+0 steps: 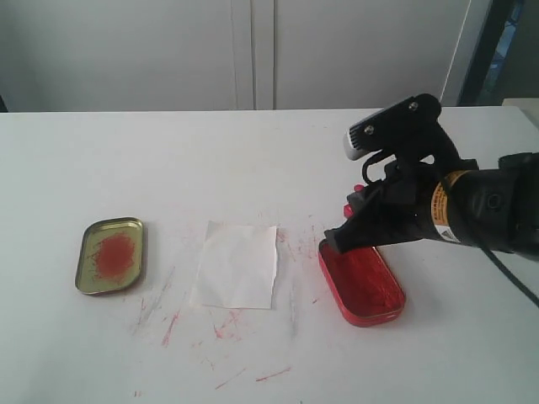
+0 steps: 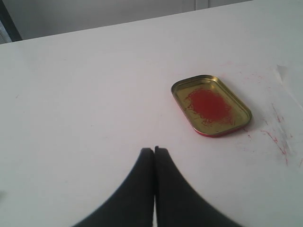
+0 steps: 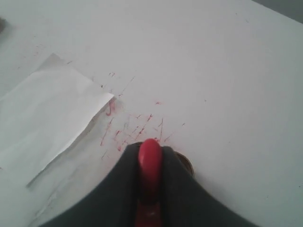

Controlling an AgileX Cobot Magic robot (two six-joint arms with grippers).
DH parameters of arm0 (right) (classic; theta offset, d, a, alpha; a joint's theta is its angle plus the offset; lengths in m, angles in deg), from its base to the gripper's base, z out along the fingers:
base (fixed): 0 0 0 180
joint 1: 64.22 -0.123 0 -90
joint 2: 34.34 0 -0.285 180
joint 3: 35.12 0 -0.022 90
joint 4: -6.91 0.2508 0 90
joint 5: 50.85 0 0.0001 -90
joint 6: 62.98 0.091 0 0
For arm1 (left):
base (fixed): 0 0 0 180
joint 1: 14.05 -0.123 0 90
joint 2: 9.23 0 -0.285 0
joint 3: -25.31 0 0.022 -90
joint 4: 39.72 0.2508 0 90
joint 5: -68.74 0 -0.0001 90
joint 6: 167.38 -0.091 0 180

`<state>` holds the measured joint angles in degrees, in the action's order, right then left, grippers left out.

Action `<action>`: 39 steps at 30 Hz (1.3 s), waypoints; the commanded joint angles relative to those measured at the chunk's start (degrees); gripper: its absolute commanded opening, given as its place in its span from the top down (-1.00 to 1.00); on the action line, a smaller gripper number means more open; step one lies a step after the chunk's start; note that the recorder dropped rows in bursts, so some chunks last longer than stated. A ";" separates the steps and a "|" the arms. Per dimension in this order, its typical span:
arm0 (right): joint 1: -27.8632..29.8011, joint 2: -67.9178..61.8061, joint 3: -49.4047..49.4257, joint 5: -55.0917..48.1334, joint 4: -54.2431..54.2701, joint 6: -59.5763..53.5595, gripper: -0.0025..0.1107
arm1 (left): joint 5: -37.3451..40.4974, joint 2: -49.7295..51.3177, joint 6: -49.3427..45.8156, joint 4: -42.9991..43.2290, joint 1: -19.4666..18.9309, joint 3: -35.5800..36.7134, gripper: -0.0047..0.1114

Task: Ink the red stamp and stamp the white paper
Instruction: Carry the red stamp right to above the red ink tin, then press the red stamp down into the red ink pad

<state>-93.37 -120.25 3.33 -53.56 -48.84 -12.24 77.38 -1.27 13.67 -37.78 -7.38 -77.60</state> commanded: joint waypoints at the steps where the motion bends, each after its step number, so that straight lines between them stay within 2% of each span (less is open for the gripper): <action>1: 3.03 -2.04 0.17 3.60 0.80 1.05 0.96 | -0.06 -0.18 0.20 -0.01 0.44 0.13 0.92; 4: 6.05 -2.43 1.94 12.65 2.58 2.08 0.96 | -0.06 -0.18 0.20 -0.01 0.44 0.13 0.92; 7: 8.75 -2.63 3.82 17.53 4.02 0.59 0.96 | -0.06 -0.18 0.20 -0.01 0.44 0.13 0.92; 12: 12.01 -2.63 6.83 20.72 15.47 -11.02 0.96 | -0.06 -0.18 0.20 -0.01 0.44 0.13 0.92; 14: 12.14 -3.01 7.49 22.74 18.47 -13.78 0.96 | -0.06 -0.18 0.20 -0.01 0.44 0.13 0.92; 24: 12.14 -11.14 7.49 27.95 19.85 -16.69 0.96 | -0.06 -0.18 0.20 -0.01 0.44 0.13 0.92; 31: 12.14 -14.84 7.49 28.47 30.32 -25.60 0.96 | -0.06 -0.18 0.20 -0.01 0.44 0.13 0.92; 39: 12.14 -18.80 7.49 31.78 30.72 -26.21 0.96 | -0.06 -0.18 0.20 -0.01 0.44 0.13 0.92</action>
<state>-81.49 -138.00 10.59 -23.76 -18.55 -37.60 77.38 -1.27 13.67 -37.78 -7.38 -77.60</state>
